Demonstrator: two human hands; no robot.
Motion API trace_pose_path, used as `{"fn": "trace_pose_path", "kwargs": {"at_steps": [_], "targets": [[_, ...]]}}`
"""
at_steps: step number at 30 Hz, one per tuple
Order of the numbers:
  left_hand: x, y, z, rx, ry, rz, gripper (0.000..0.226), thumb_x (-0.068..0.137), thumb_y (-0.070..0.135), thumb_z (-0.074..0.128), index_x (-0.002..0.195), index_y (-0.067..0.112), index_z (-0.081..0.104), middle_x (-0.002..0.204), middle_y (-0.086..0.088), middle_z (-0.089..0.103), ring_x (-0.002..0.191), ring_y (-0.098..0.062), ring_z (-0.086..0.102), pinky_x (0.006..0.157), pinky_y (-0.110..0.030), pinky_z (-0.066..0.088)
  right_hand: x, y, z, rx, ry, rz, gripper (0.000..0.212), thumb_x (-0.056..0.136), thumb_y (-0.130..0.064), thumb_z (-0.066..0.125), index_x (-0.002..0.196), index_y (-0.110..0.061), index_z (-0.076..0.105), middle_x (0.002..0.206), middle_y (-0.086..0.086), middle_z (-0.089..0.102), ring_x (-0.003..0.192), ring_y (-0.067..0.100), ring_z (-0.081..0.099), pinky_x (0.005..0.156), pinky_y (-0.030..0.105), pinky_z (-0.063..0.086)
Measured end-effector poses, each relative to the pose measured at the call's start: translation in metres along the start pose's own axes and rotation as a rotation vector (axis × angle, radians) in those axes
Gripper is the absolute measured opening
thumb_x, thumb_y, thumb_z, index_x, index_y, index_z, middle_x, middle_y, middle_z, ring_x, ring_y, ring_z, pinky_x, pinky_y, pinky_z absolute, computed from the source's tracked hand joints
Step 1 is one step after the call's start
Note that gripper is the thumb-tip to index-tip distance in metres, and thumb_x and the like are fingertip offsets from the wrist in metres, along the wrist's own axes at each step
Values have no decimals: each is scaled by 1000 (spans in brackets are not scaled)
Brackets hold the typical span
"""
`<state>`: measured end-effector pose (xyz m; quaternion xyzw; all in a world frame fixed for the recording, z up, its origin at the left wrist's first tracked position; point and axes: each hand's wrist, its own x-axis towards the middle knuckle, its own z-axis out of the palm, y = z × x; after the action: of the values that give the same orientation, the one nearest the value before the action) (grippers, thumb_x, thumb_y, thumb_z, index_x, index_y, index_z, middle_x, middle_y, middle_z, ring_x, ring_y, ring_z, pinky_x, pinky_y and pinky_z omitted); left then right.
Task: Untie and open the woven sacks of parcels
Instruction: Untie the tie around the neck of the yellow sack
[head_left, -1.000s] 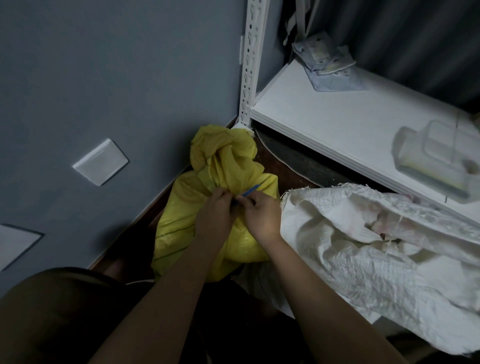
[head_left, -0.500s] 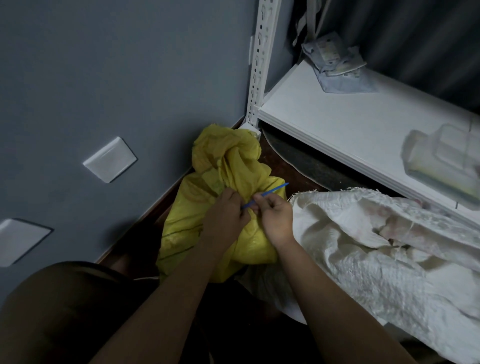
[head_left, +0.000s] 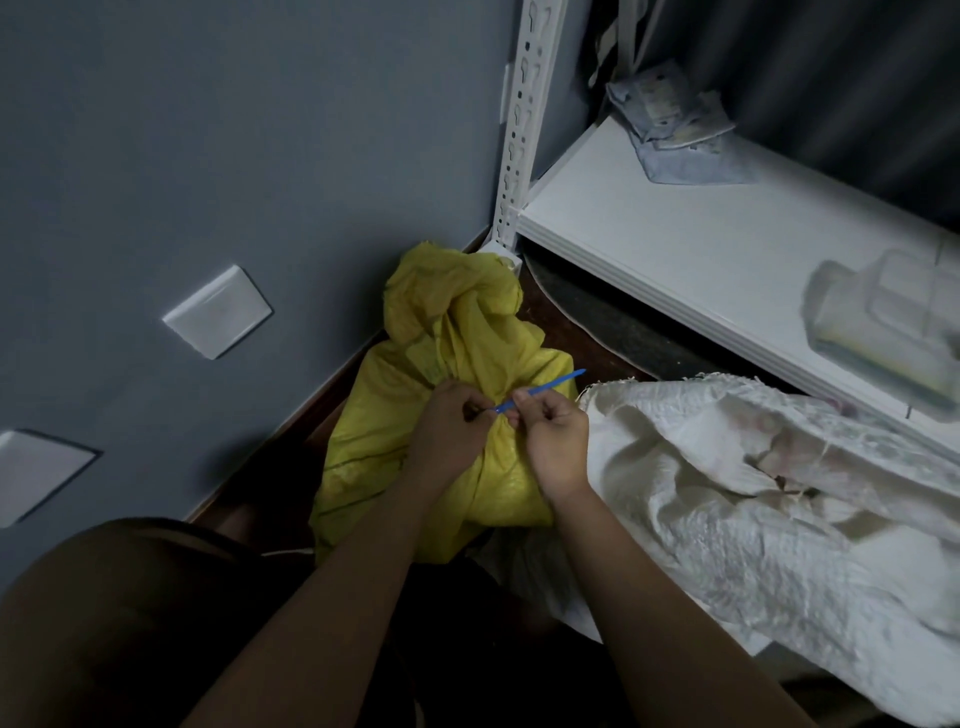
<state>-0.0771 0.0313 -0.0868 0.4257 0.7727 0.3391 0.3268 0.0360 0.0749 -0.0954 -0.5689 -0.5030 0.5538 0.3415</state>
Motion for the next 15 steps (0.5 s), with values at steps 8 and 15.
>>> {"fn": "trace_pose_path", "kwargs": {"at_steps": [8, 15], "targets": [[2, 5, -1, -31, 17, -91, 6, 84, 18, 66, 80, 20, 62, 95, 6, 53, 83, -4, 51, 69, -15, 37, -2, -1, 0, -7, 4, -6, 26, 90, -19, 63, 69, -4, 66, 63, 0, 64, 64, 8, 57, 74, 27, 48], [2, 14, 1, 52, 13, -95, 5, 86, 20, 63, 82, 21, 60, 102, 2, 56, 86, -5, 51, 73, -21, 37, -9, -6, -5, -46, 18, -66, 27, 89, -18, 65, 70, 2, 65, 60, 2, 59, 50, -1, 47, 55, 9, 38]]}}
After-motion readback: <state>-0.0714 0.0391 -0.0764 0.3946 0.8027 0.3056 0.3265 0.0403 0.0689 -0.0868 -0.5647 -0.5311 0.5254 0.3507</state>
